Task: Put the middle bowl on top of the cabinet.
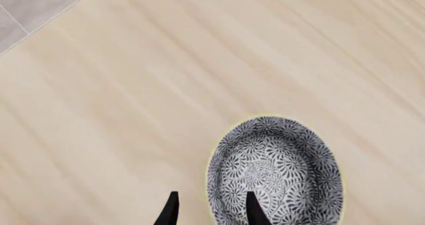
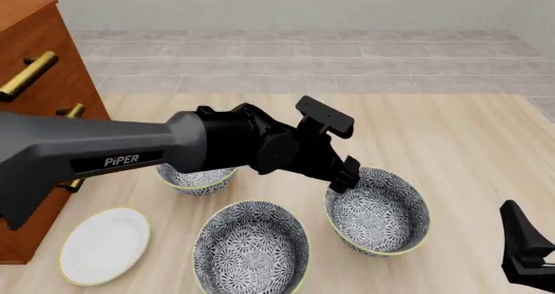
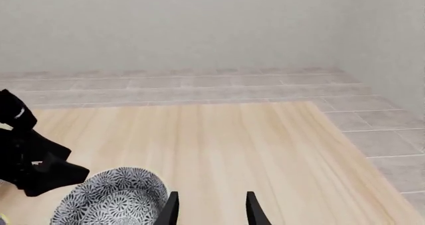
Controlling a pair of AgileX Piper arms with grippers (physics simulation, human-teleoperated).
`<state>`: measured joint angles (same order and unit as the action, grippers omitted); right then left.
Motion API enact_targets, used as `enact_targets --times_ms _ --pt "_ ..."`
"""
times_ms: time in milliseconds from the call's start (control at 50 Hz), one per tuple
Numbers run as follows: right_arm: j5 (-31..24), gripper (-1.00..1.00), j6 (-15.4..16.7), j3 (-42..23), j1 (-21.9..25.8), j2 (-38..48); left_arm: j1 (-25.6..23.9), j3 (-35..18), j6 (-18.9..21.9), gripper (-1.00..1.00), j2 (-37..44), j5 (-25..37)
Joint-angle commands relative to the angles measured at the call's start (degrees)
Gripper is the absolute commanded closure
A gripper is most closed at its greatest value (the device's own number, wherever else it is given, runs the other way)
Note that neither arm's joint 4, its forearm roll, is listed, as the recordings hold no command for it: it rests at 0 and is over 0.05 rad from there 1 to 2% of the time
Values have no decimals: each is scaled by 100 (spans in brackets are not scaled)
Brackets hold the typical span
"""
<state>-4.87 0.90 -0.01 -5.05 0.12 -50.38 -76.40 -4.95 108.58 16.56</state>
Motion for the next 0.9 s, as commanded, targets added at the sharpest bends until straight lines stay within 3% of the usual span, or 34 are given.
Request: enact_targets --times_ms 20,900 --pt "-8 -100 -27 0 23 -2 -80 -3 -246 -100 195 -147" --pt "-103 -100 -46 0 -29 -4 -220 43 -408 -100 946 -559"
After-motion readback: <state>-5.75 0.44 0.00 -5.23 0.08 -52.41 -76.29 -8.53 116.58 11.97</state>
